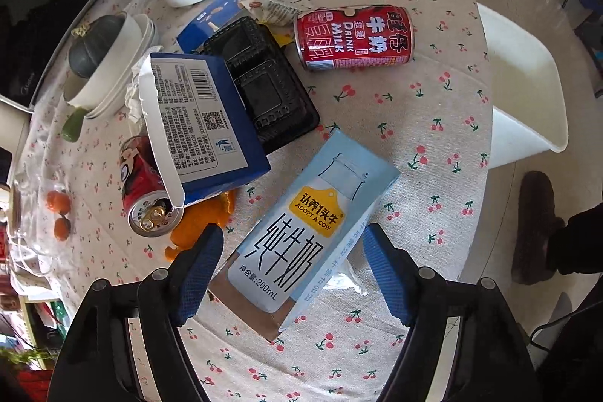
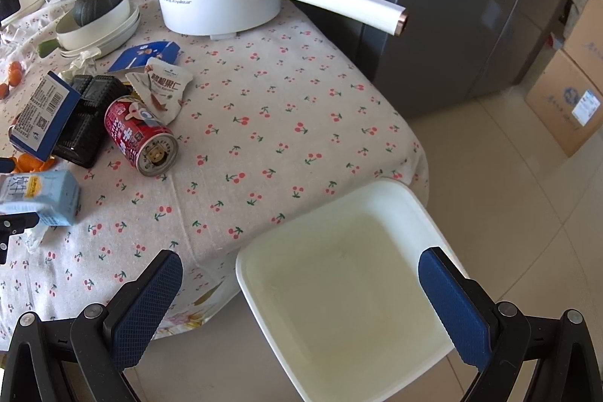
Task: Collect trash
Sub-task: 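Reach the left tool to the milk carton and close on it, then grasp the red cartoon drink can with the right tool while the left holds the carton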
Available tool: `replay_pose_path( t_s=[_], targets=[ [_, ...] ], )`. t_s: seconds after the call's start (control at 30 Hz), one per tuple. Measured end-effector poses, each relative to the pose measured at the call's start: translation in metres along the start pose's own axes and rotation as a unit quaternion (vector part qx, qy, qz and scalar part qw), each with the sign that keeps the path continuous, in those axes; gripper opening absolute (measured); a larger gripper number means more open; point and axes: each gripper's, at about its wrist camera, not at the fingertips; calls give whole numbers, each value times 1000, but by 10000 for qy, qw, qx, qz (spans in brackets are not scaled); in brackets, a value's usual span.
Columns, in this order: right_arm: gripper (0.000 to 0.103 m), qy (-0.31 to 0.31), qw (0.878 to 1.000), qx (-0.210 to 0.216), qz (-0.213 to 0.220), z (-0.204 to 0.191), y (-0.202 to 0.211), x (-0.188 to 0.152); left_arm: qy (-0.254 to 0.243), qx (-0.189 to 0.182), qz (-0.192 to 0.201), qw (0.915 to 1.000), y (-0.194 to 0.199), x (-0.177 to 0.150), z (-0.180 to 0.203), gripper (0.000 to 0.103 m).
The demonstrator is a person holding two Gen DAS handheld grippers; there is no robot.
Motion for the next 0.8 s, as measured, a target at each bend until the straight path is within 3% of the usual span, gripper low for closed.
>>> replay_pose_path(
  t_s=[0.23, 0.33, 0.47, 0.53, 0.67, 0.8],
  targets=[
    [103, 2, 10000, -67, -51, 5, -5, -2, -93, -224, -466, 9986, -24, 3, 13, 76],
    [103, 13, 9999, -69, -83, 5, -8, -1, 246, -331, -364, 9985, -23, 1, 9, 65],
    [103, 0, 10000, -40, -62, 3, -7, 0, 791, -308, -36, 9964, -5, -6, 1, 59],
    [103, -8, 10000, -5, -58, -1, -7, 1, 1222, -310, 173, 9919, 9, -11, -6, 58],
    [103, -24, 9997, 215, -100, -13, -8, 4, 2164, -298, 594, 9740, 41, -27, -17, 57],
    [103, 91, 9987, 499, -106, -37, -11, 10, 2645, 12, 748, 9615, 67, -44, -17, 57]
  ],
)
Point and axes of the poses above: each gripper's, at about its wrist camera, not at the fingertips, and y roughly against the way its jaws point, z to its right, x to its top, and after that the axes turned 15 degrees about z, right-handed
